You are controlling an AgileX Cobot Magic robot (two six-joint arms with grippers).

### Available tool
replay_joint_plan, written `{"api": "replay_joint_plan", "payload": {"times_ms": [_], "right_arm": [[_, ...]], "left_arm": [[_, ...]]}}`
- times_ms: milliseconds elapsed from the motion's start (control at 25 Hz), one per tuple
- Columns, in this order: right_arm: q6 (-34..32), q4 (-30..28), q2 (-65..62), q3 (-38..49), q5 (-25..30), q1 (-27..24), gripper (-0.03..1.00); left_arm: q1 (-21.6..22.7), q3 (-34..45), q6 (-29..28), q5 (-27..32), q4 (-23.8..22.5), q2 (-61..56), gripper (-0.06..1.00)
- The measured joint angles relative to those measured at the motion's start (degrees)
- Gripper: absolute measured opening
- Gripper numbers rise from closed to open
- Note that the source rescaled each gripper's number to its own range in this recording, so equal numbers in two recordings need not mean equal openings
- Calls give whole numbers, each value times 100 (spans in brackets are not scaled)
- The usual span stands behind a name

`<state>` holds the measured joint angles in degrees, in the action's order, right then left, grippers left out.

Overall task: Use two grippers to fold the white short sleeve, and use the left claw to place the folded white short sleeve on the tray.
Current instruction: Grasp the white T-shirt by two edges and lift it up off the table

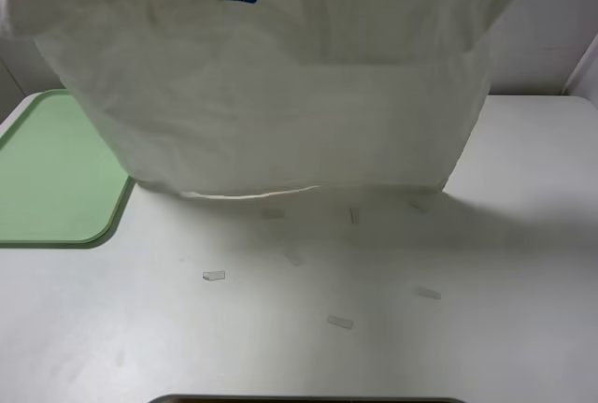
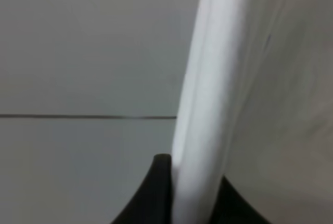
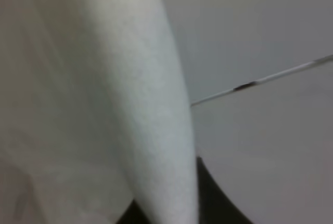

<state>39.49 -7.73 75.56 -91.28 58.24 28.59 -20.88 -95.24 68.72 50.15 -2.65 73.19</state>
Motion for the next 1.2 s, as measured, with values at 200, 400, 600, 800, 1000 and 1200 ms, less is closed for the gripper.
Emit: {"api": "replay_joint_plan", "payload": {"times_ms": [200, 400, 600, 800, 1000, 1200], "right_arm": [[0, -21, -6, -281, 228, 2, 0], [0, 7, -201, -307, 425, 6, 0], [0, 39, -585, -307, 622, 6, 0], [0, 124, -972, -311, 912, 6, 0], [-25, 307, -1309, -311, 928, 6, 0], [-45, 481, -1525, -306, 1030, 6, 0]], "left_arm": [[-16, -259, 0, -1, 13, -1, 2], [-28, -637, 0, 11, 64, -6, 2], [-39, -745, 0, 198, 145, -6, 2], [-58, -745, -27, 572, 335, -99, 2], [-58, -762, -176, 869, 473, -289, 2], [-58, -762, -212, 1305, 703, -425, 2]]}}
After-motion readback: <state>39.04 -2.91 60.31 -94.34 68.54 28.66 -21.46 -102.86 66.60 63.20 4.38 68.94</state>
